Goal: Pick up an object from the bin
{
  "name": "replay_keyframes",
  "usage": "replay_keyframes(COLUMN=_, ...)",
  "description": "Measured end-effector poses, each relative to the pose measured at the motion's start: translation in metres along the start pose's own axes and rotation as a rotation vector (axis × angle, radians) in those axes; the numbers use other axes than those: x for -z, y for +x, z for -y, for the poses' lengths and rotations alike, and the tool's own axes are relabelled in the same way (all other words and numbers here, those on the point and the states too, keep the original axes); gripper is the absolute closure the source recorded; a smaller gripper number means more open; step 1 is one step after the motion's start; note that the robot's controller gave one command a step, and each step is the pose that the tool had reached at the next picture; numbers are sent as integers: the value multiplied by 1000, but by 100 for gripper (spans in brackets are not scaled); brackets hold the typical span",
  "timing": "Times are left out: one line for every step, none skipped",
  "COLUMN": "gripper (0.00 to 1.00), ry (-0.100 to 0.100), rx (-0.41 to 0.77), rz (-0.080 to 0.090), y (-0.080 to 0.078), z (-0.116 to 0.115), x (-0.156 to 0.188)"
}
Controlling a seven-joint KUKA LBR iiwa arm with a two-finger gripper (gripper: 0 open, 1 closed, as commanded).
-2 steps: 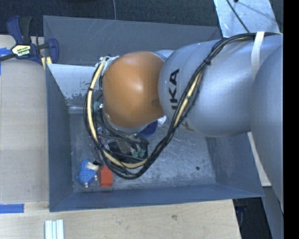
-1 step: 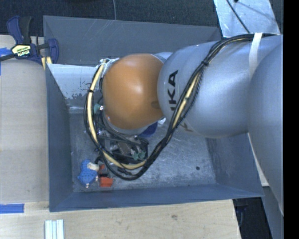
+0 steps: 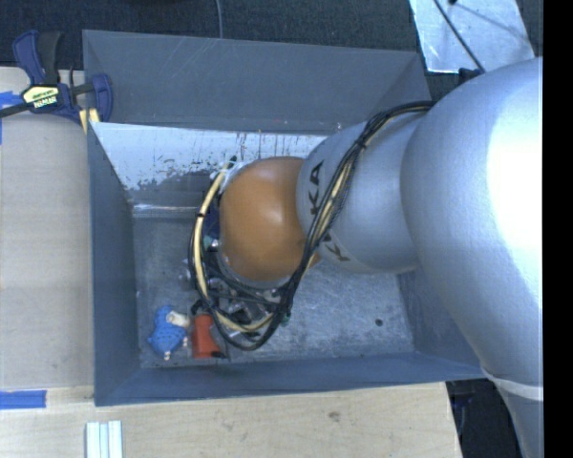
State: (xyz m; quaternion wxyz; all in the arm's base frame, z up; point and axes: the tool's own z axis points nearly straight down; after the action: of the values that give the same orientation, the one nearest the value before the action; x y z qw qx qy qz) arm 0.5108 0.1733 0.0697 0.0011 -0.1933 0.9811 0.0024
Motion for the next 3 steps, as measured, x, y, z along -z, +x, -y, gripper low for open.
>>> replay_keyframes(gripper=100, ry=1, rx=-1, rz=9, y=-3, z=0, x=4)
replay_keyframes(gripper=0, ry=5, rx=-5, rz=22, y=-6, z=3, x=5)
replay_keyframes(gripper=100, ry=2, rx=-2, rz=11, y=-2, z=1, x=4)
